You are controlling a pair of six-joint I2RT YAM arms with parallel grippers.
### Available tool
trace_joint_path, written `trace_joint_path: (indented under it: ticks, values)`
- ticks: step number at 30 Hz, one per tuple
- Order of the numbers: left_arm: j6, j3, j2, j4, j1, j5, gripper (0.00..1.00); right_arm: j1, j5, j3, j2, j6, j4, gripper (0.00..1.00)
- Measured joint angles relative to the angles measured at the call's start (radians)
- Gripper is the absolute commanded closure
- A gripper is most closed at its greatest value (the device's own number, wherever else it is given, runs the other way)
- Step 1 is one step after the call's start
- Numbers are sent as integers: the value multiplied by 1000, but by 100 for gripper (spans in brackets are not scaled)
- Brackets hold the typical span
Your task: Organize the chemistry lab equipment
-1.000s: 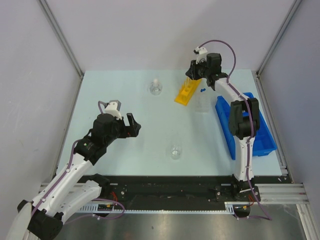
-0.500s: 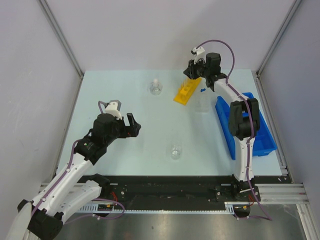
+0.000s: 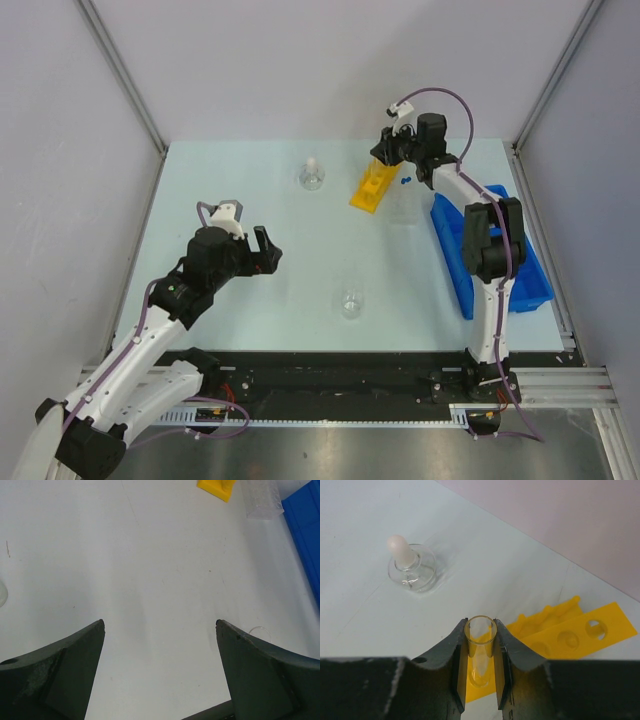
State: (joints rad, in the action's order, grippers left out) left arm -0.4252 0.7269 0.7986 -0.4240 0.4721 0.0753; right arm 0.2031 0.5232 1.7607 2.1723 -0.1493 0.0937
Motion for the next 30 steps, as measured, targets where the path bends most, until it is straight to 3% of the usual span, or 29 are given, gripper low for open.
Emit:
trace_joint_path:
  ticks: [30]
  values:
    - [0, 0, -2, 0, -1, -3, 3, -15, 17, -111, -98, 0, 43, 76]
